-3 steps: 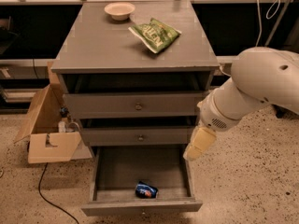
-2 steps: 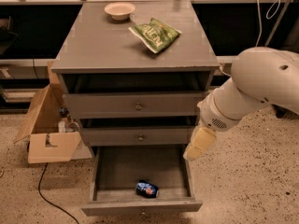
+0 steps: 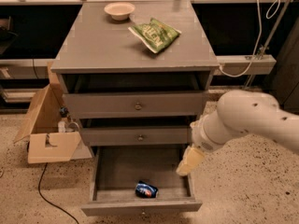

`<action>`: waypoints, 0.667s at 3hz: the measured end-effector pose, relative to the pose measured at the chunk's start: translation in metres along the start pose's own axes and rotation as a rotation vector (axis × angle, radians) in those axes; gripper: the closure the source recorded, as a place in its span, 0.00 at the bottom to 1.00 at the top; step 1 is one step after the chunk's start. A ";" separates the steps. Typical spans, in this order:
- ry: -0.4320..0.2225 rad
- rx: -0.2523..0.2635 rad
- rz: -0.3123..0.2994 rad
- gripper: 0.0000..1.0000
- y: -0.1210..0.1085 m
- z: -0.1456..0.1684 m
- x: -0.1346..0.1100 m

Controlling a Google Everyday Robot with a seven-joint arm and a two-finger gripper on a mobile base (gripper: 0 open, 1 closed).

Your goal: Pick pepsi can from bottom drawer and place on counter

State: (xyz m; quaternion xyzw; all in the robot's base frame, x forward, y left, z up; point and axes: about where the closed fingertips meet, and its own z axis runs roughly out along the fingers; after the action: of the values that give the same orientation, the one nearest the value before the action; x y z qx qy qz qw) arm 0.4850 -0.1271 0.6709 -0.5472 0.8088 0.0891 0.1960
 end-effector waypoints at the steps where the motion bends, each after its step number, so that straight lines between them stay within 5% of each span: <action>1: 0.000 -0.001 0.011 0.00 0.001 0.062 0.015; 2: -0.045 -0.006 0.035 0.00 0.000 0.119 0.020</action>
Offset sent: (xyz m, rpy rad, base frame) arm 0.0375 0.0467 -0.1882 0.1307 -0.0037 -0.0525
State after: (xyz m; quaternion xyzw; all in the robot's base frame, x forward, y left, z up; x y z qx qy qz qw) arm 0.5051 -0.1012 0.5550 -0.5314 0.8134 0.1072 0.2109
